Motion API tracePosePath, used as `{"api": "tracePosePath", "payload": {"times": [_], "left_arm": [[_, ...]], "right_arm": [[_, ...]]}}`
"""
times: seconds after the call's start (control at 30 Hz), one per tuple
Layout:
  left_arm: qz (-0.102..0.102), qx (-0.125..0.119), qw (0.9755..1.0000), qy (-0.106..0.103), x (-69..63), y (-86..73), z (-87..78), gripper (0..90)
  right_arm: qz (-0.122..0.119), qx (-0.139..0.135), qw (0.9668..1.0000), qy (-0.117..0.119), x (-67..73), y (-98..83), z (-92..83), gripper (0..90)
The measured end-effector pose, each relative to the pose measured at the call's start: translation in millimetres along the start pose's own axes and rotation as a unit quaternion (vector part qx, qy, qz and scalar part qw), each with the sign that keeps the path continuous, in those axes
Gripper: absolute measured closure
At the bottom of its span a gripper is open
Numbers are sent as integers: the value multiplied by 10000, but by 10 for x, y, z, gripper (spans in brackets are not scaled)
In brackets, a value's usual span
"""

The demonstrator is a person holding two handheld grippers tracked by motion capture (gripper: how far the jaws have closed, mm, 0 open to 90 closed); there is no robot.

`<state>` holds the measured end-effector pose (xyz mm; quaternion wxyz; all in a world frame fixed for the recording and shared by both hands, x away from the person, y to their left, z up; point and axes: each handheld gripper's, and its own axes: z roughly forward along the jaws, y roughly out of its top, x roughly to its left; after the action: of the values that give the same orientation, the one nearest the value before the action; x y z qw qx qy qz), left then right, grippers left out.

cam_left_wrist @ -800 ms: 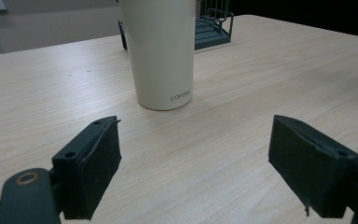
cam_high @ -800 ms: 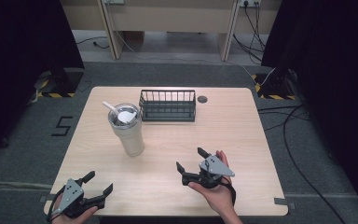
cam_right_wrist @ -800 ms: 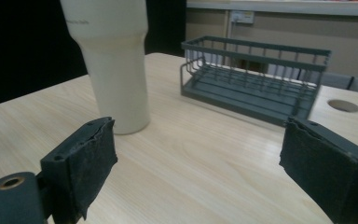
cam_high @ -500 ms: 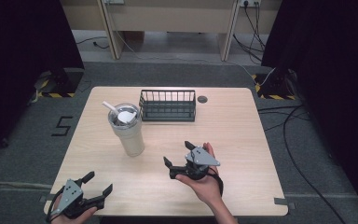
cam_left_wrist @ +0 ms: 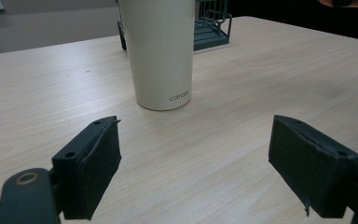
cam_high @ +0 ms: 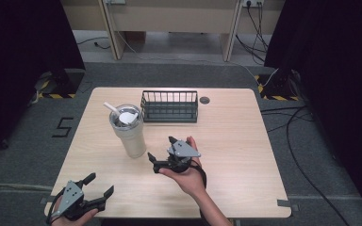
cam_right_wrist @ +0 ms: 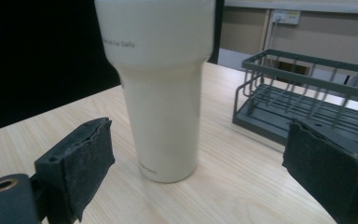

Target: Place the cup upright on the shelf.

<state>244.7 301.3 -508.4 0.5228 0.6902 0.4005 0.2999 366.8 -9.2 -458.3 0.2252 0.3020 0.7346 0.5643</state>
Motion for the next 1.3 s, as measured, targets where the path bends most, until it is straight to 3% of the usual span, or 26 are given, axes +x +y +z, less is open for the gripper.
{"api": "tracePosePath", "payload": {"times": [0.1,0.43,0.93,1.3], "left_arm": [[16,1,10000,-13,-2,1,-2,161],[-7,-15,10000,-20,8,2,-5,160],[17,-8,10000,-56,0,3,-4,161],[16,-12,10000,-71,1,3,-5,160]], "right_arm": [[-7,9,9999,102,72,14,174,88],[-37,82,9998,198,170,29,487,89],[-46,92,9998,160,176,30,797,8],[-13,39,9999,115,191,-9,1013,5]]}}
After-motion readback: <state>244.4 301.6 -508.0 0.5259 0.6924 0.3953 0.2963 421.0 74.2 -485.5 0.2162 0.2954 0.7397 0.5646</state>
